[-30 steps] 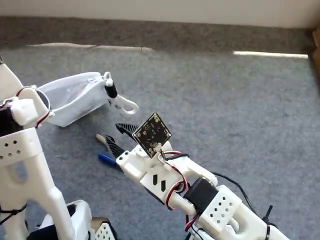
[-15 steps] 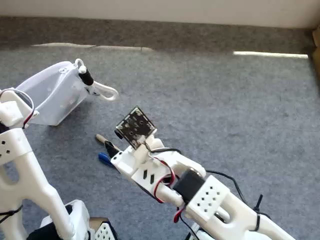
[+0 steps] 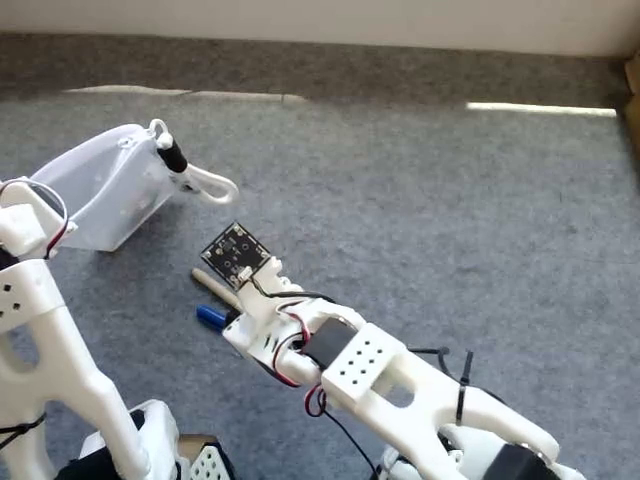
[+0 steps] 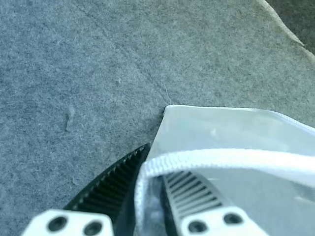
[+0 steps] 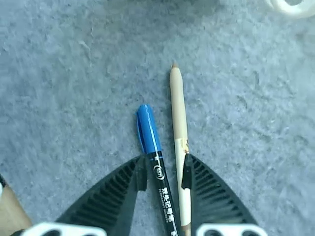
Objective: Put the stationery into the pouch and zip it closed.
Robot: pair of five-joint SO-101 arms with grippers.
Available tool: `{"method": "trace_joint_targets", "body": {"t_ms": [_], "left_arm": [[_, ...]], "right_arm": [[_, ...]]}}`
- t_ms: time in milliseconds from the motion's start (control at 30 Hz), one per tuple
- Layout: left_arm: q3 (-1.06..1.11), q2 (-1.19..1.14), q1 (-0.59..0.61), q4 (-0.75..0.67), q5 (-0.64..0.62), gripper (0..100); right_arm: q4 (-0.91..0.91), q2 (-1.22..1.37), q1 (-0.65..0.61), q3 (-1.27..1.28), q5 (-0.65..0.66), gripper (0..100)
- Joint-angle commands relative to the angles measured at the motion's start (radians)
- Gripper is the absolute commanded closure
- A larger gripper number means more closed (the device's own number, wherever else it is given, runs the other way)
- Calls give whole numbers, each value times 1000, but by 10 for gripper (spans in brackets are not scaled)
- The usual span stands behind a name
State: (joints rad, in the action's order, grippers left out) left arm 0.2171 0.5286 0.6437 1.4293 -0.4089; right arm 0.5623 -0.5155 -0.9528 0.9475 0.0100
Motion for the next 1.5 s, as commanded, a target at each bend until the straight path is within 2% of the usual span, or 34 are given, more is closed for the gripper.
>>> {"method": "trace_joint_targets", "body": {"t_ms": [0,467,933,1133,1267,1467], "left_arm": [[5,5,15,-18,-9,994],[24,5,19,-26,-9,994],[45,5,16,-46,-6,994],[47,5,16,-46,-5,994],[47,5,16,-44,-5,994],[47,5,16,-44,-5,994]], "right_arm": [[-15,42,-8,-99,12,879],[-15,360,-4,-260,12,875],[-13,575,67,-383,15,875],[-10,615,70,-381,204,879],[-8,615,81,-378,213,882],[-8,615,134,-378,221,993]]}}
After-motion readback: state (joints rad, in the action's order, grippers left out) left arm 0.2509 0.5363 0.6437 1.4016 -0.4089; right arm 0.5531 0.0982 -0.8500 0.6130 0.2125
